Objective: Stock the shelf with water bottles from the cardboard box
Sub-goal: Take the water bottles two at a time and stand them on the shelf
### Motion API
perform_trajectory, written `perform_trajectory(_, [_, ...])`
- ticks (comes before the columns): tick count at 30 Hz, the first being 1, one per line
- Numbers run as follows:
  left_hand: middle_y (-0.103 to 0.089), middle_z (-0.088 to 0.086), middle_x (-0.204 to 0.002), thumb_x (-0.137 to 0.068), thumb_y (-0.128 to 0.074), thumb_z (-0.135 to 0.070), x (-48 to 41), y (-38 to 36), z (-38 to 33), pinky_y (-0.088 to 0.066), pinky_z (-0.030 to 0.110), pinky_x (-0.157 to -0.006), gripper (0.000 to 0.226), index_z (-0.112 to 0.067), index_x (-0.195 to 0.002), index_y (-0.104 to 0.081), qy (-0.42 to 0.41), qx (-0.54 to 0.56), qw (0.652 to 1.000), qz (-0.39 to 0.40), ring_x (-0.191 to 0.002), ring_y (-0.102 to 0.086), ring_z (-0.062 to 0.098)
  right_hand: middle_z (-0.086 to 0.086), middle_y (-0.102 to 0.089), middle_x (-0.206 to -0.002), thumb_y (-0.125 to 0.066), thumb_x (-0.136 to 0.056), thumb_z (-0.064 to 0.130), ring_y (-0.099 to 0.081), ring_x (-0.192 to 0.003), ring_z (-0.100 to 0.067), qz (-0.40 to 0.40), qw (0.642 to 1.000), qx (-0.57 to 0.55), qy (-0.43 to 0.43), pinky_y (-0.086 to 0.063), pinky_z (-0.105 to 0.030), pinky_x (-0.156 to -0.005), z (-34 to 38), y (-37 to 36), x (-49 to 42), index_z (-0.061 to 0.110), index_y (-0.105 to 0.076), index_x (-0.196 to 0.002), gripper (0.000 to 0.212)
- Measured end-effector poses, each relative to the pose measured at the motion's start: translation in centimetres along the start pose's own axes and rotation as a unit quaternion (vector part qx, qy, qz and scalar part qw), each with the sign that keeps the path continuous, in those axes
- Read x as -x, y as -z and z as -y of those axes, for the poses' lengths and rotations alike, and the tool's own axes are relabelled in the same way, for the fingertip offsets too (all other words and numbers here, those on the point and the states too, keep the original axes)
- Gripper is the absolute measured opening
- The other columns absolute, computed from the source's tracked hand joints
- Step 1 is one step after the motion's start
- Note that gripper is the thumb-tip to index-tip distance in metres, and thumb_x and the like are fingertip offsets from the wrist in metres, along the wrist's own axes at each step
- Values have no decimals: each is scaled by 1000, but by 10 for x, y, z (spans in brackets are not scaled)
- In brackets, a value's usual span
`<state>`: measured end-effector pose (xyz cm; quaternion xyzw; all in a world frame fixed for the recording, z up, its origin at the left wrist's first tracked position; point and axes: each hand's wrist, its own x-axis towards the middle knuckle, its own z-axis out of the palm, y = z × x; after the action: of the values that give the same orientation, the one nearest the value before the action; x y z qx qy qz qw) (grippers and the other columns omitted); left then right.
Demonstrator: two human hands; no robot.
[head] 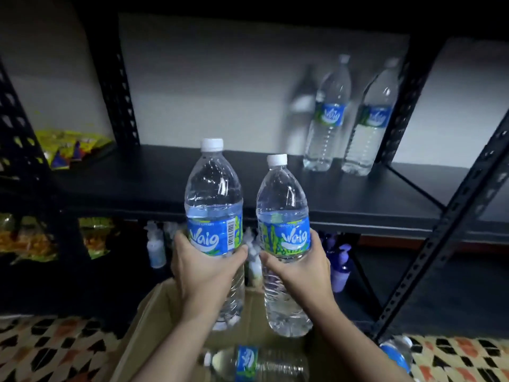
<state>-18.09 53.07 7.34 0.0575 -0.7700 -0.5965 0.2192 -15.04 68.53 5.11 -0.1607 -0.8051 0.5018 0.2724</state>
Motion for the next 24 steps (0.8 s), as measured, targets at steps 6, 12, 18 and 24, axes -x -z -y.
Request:
perform_trajectory(6, [-63, 4, -102, -45, -94, -27, -50, -36, -71, -39, 23, -76, 75, -14, -106, -52, -105, 57, 992, -31, -97, -60, 25, 21, -66, -96, -91, -55, 40, -60, -89, 14, -50, 996, -39, 57, -43, -5, -70, 66, 14, -62, 28, -53, -117, 74])
perform_trajectory(12, [-61, 7, -105, -45, -93, -24, -97, -65, -117, -44, 30, -83, 75, -11, -108, -52, -147, 81, 984, -61, -102, -59, 27, 17, -69, -94, -90, -50, 52, -64, -89, 4, -70, 994, -39, 73, -52, -19, -78, 103, 7, -120, 31, -55, -106, 69])
perform_trajectory(18, [-61, 10, -104, -43, -95, -28, -135, -86, -130, -45, 32, -81, 79, -8, -106, -52, -148, 81, 984, -66, -99, -59, 28, 16, -61, -88, -89, -57, 42, -59, -80, -3, -85, 993, -58, 50, -45, -26, -74, 129, -1, -177, 29, -47, -102, 63])
perform_trajectory(24, [-61, 10, -103, -44, -93, -26, -168, -105, -130, -51, 41, -85, 79, -8, -108, -52, -129, 83, 986, -70, -97, -60, 31, 13, -62, -92, -88, -60, 39, -58, -80, 2, -104, 988, -79, 82, -45, -25, -76, 133, -20, -235, 25, -47, -109, 66])
